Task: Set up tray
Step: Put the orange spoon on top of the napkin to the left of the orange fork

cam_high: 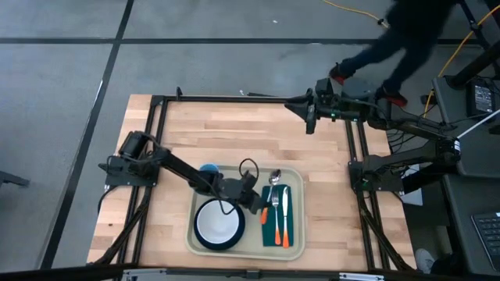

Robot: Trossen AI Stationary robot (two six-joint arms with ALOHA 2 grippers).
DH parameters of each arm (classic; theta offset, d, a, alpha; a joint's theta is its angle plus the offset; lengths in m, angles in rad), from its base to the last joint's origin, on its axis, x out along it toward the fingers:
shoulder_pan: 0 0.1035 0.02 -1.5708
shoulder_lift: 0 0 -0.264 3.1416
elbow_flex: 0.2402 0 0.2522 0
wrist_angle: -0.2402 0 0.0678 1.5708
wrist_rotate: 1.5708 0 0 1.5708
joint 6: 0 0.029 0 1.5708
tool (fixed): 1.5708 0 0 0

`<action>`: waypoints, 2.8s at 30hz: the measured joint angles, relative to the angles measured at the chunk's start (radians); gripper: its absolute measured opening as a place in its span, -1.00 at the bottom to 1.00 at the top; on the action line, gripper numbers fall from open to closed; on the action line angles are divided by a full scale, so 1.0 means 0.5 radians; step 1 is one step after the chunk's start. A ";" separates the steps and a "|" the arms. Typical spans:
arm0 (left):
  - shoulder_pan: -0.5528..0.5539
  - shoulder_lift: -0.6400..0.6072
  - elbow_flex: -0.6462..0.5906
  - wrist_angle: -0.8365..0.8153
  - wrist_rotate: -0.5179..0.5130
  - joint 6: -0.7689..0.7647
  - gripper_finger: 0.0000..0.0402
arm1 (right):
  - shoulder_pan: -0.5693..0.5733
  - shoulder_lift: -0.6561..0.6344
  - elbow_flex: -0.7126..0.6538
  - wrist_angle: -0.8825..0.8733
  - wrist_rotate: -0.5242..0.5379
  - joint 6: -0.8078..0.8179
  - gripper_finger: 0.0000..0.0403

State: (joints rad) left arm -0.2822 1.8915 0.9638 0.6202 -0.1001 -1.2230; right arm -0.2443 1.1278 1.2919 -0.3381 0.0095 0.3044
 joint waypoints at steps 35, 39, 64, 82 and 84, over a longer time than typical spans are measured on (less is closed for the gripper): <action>0.031 0.018 0.382 -0.545 0.063 -0.050 -0.99 | -0.001 0.001 0.000 0.003 -0.029 -0.170 -0.49; 0.025 0.017 0.382 -0.546 -0.020 0.156 -0.99 | -0.001 0.001 0.001 -0.089 -0.149 -0.131 -0.49; 0.102 -0.488 0.382 -1.019 -0.345 0.946 -0.99 | 0.000 0.092 0.065 -0.498 -1.142 0.205 -0.49; 0.179 -0.489 0.382 -0.762 -0.165 1.055 -0.99 | 0.023 0.561 0.953 -1.550 -1.112 -0.201 -0.47; 0.181 -0.489 0.382 -0.762 -0.143 1.055 -0.99 | 0.028 0.568 0.955 -1.551 -1.121 -0.200 -0.41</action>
State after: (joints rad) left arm -0.1917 1.6470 1.1549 0.2393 -0.1717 -0.6956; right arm -0.2304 1.4120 1.7694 -1.1136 -0.5510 0.2046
